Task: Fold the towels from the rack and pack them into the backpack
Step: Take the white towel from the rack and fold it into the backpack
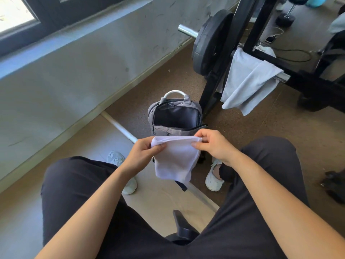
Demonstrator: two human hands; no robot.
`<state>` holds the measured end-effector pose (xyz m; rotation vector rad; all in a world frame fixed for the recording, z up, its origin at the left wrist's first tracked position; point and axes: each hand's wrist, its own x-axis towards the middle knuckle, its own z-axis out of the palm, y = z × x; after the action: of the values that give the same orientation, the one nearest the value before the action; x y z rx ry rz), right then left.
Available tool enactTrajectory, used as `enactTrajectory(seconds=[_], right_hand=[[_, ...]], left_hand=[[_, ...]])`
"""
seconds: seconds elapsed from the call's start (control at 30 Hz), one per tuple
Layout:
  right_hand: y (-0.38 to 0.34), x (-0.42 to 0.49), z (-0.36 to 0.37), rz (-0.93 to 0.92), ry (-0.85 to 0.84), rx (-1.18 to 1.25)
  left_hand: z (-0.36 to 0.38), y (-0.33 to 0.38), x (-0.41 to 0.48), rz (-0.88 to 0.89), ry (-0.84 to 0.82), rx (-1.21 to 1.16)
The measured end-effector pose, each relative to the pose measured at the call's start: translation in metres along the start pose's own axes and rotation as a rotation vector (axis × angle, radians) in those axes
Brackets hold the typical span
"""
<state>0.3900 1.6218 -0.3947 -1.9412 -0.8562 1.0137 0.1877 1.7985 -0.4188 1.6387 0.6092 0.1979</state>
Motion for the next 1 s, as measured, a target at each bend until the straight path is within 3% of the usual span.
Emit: enactTrajectory(seconds=[0.27, 0.37, 0.5, 0.6, 0.7, 1.0], right_hand=[[-0.007, -0.002, 0.012, 0.004, -0.043, 0.481], [-0.007, -0.001, 0.016, 0.006, -0.154, 0.618], [-0.008, -0.003, 0.022, -0.008, -0.317, 0.495], [-0.006, 0.0, 0.03, 0.034, -0.266, 0.346], [-0.005, 0.003, 0.03, 0.08, -0.241, 0.396], [-0.01, -0.004, 0.029, 0.102, -0.348, 0.345]], left_hand=[[0.001, 0.031, -0.012, -0.202, -0.069, -0.376], [0.001, 0.036, -0.012, -0.315, -0.056, -0.557], [-0.01, 0.036, -0.011, -0.294, 0.005, -0.791], [-0.018, 0.038, -0.011, -0.275, 0.07, -0.913], [-0.024, 0.04, -0.013, -0.284, 0.12, -1.01], [-0.031, 0.041, -0.011, -0.313, 0.186, -1.087]])
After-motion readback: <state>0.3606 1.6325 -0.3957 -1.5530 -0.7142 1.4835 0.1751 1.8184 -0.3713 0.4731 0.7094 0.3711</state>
